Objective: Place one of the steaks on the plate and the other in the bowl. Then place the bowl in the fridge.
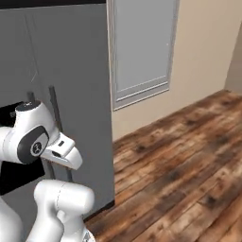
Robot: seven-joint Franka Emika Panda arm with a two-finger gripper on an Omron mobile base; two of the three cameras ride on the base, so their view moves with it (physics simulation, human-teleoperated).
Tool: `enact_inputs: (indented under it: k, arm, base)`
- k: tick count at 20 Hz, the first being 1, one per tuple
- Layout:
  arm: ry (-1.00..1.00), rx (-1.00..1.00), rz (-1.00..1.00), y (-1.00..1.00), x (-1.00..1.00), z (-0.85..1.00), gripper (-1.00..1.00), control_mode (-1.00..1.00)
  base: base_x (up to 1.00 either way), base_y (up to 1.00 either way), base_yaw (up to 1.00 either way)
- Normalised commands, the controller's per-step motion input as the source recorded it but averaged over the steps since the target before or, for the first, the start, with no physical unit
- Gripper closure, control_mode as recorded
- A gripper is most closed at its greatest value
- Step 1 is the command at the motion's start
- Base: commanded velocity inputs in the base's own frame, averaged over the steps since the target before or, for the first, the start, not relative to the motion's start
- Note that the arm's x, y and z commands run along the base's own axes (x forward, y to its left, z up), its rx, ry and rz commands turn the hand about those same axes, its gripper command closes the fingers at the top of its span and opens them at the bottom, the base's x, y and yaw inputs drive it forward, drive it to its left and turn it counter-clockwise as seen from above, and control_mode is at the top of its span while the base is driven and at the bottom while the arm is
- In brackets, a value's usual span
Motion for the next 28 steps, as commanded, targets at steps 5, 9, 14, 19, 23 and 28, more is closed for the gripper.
enact_inputs:
  k: [5,9,14,19,23,28]
  arm:
    - [0.00,0.00,0.00,0.00,0.00,0.00,-1.00,1.00]
    - [0.00,0.00,0.00,0.00,0.00,0.00,-1.00,1.00]
    - [0.00,0.00,0.00,0.00,0.00,0.00,-1.00,1.00]
    - [0.00,0.00,0.00,0.00,0.00,0.00,-1.00,1.00]
    - [0.00,0.00,0.00,0.00,0.00,0.00,-1.00,1.00]
    - [0.00,0.00,0.00,0.00,0.00,0.00,-1.00,1.00]
  base:
    - [-0.38,-0.45,0.80]
    - [-0.24,-0.40,0.71]
    - [0.03,-0.28,0.55]
    - [0.00,-0.29,0.38]
    - [0.41,-0.62,0.20]
    - [0.41,-0.73,0.06]
